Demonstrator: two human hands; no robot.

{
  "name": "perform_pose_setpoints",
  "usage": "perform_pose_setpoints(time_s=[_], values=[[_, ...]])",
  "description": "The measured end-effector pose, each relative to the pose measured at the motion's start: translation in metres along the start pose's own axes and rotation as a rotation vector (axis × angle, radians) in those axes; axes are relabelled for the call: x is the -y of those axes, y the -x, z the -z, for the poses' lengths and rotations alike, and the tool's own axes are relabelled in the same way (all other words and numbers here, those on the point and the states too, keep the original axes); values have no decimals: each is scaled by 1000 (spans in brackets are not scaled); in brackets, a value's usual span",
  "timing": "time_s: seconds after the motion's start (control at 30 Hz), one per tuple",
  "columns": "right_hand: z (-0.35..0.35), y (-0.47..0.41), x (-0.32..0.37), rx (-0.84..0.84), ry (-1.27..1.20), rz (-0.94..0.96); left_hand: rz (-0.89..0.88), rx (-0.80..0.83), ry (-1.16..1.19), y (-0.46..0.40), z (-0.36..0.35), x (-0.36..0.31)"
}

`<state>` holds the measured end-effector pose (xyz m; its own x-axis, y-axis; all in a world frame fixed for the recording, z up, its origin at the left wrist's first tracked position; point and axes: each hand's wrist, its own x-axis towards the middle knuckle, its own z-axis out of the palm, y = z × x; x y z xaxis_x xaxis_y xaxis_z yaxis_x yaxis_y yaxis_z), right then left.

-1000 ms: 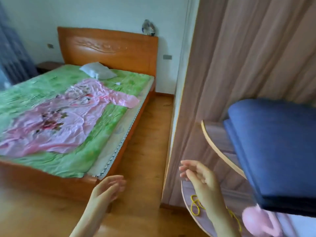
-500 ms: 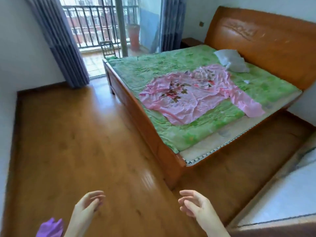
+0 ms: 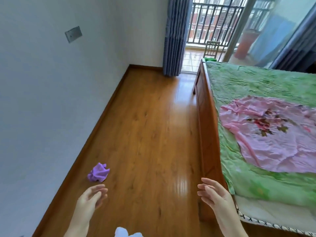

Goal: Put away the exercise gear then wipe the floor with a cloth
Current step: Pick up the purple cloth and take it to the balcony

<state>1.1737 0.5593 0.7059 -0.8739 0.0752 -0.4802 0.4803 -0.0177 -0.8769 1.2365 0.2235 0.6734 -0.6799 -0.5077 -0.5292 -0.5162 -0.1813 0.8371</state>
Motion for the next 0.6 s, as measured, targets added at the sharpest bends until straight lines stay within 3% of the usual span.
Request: perform_pose_setpoints(time_s=[0.33,0.6], values=[[22,-80,67,335,89,62,-48,-229,448,50,-66,-24],[-28,-114,80,561,131,76,-104,-364,533,92,-47,-5]])
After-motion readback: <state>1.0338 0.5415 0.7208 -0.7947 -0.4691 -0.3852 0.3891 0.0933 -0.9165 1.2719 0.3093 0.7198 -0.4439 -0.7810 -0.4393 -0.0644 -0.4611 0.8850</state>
